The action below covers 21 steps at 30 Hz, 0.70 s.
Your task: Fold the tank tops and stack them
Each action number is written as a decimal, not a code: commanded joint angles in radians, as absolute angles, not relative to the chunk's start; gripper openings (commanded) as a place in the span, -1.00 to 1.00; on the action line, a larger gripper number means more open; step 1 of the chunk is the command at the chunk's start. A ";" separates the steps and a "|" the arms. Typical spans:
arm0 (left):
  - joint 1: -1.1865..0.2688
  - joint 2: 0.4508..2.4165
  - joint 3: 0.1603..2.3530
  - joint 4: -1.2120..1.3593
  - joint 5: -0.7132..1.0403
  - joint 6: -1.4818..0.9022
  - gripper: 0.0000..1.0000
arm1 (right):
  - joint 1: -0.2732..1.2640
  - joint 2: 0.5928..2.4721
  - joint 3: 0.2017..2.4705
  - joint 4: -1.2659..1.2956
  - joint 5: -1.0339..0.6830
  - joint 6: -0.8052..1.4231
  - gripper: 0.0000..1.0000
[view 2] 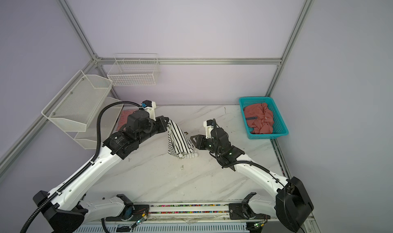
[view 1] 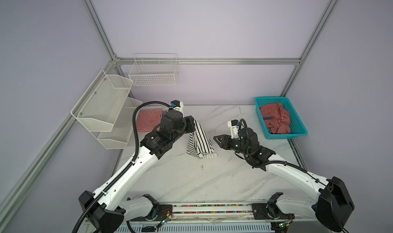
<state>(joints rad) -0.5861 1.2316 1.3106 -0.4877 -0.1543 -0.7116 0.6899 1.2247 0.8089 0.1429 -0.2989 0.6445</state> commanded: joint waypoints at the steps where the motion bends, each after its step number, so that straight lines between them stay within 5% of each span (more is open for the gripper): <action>1: -0.572 1.276 1.335 -0.398 -0.230 -0.767 -1.00 | 0.739 1.255 0.819 0.165 -0.385 0.624 -0.16; 14: -0.446 1.512 1.412 -0.312 -0.211 -0.881 -1.00 | 0.761 1.546 0.927 0.112 -0.325 0.543 0.08; 21: -0.417 1.521 1.392 -0.292 -0.174 -0.890 -1.00 | 0.623 1.705 0.995 0.129 -0.307 0.508 0.19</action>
<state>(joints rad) -0.4232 1.5482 1.3140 -0.3496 -0.1963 -0.8726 0.6880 1.6428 0.9615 0.1230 -0.3302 0.5426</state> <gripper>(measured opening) 0.048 0.593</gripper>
